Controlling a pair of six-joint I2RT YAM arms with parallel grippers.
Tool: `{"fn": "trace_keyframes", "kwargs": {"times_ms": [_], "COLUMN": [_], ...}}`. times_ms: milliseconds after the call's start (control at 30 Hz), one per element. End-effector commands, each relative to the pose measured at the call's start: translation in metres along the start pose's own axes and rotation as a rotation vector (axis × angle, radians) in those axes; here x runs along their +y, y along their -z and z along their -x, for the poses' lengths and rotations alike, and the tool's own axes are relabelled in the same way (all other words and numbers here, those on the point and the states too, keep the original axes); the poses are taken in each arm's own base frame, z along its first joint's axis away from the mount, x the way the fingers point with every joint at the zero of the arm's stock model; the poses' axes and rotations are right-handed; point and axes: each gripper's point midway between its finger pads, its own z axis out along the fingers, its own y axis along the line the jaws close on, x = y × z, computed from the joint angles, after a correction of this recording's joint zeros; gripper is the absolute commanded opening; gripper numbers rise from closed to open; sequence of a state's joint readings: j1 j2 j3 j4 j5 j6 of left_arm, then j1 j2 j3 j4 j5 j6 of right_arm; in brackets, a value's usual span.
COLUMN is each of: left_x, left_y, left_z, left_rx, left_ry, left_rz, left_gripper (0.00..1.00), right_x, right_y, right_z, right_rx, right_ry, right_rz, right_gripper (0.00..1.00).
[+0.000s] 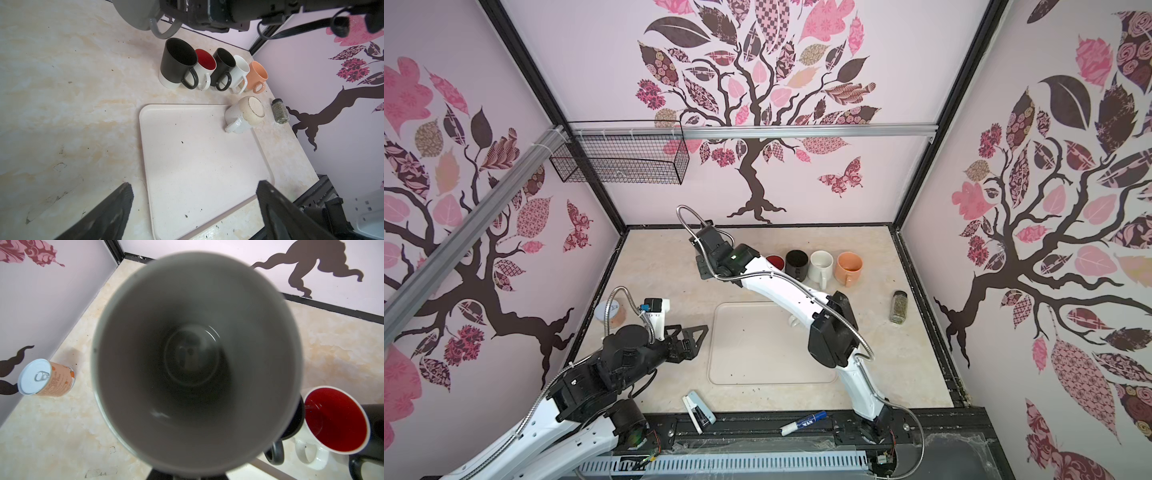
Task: Turn the mug right side up
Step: 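Lower the grey mug upright at the end of the mug row with the right gripper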
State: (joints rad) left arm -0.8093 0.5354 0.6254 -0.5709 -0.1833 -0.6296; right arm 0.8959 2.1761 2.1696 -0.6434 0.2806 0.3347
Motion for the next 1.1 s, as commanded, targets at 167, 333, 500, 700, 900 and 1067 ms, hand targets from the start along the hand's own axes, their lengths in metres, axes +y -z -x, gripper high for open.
{"fn": "trace_keyframes", "kwargs": {"times_ms": [167, 333, 500, 700, 900, 1067], "left_x": [0.008, 0.008, 0.008, 0.008, 0.008, 0.007], "left_y": [0.001, 0.002, 0.002, 0.002, 0.0, -0.001], "left_z": [-0.005, -0.004, -0.005, -0.005, -0.006, -0.007], "left_rx": [-0.003, -0.006, -0.005, -0.004, -0.002, 0.004], "left_ry": [-0.009, -0.01, -0.009, -0.008, -0.007, -0.007], "left_rz": [0.018, 0.018, 0.018, 0.015, 0.015, 0.012], "left_gripper": [0.96, 0.96, 0.96, 0.96, 0.96, 0.96], "right_x": [0.007, 0.004, 0.001, -0.012, -0.017, -0.024], "right_y": [-0.022, -0.037, -0.049, -0.063, -0.07, -0.074], "right_z": [0.005, -0.008, -0.019, -0.031, -0.039, -0.043], "right_rx": [-0.018, 0.014, 0.047, 0.091, 0.109, 0.126], "right_ry": [0.027, 0.038, 0.041, 0.035, 0.032, 0.016], "right_rz": [-0.029, -0.048, -0.045, -0.061, -0.07, -0.067], "right_gripper": [0.0, 0.0, 0.0, 0.0, 0.0, 0.0]}}
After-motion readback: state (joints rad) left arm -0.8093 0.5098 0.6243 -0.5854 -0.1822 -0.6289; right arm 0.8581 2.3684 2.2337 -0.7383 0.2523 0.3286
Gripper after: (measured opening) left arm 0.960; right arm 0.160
